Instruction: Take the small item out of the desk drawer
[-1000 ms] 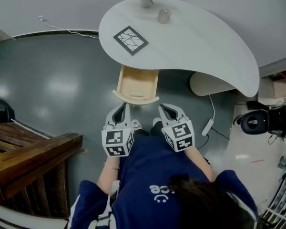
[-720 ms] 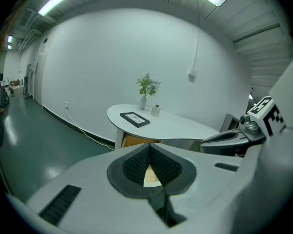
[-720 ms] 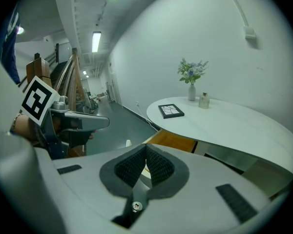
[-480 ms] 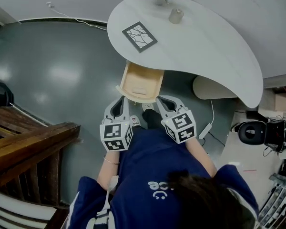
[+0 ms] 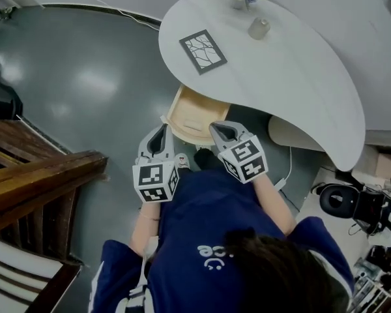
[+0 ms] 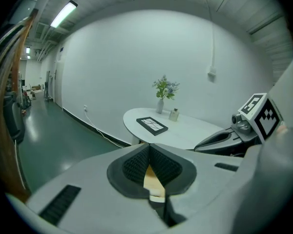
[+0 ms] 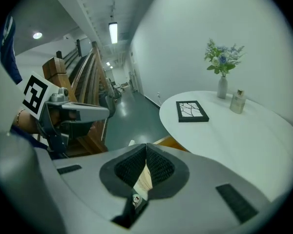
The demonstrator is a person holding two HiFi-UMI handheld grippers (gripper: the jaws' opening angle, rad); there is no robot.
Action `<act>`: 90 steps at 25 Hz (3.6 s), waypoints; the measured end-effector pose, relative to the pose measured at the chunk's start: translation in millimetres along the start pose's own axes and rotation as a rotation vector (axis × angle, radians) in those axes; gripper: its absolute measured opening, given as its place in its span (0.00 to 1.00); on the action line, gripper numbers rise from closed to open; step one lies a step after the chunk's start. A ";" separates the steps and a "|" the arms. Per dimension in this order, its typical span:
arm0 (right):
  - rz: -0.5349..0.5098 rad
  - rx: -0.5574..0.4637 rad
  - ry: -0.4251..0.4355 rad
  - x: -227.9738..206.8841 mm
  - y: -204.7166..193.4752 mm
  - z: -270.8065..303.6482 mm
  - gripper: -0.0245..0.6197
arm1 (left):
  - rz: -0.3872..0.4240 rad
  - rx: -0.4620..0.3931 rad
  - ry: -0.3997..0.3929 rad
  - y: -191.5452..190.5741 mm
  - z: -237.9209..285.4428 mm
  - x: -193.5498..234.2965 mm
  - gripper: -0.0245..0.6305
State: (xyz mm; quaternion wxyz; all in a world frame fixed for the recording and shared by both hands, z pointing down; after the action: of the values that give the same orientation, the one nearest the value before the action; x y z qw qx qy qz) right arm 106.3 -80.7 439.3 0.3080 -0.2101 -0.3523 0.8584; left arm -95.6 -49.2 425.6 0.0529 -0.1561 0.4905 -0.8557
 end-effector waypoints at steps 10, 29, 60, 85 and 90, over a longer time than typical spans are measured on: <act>-0.098 0.136 0.105 -22.6 -1.1 38.7 0.06 | -0.062 -0.009 0.103 1.2 5.7 3.0 0.04; -0.284 0.389 0.336 -35.3 -15.2 123.8 0.25 | -0.148 0.013 0.374 -6.0 -16.2 22.3 0.04; -0.458 0.699 0.497 -27.5 -94.9 235.6 0.36 | -0.243 0.171 0.686 -52.4 -59.9 7.7 0.04; -0.528 0.837 0.446 -34.6 -135.9 281.4 0.39 | -0.320 0.270 0.732 -88.2 -69.8 -8.9 0.04; -0.555 0.801 0.422 -31.1 -135.3 282.9 0.35 | -0.329 0.279 0.731 -89.7 -70.7 -7.8 0.04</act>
State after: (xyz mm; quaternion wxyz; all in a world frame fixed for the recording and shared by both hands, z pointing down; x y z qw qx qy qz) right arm 16.8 -160.2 730.8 0.6438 -0.1433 0.0306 0.7510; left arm -105.1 56.9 467.4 -0.2412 0.0900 0.3249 -0.9100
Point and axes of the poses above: the fingertips, and each gripper's own axes: z forward along the fingers, x to its left, y out of its top, the point moved 9 cm from there along -z, backward along the fingers
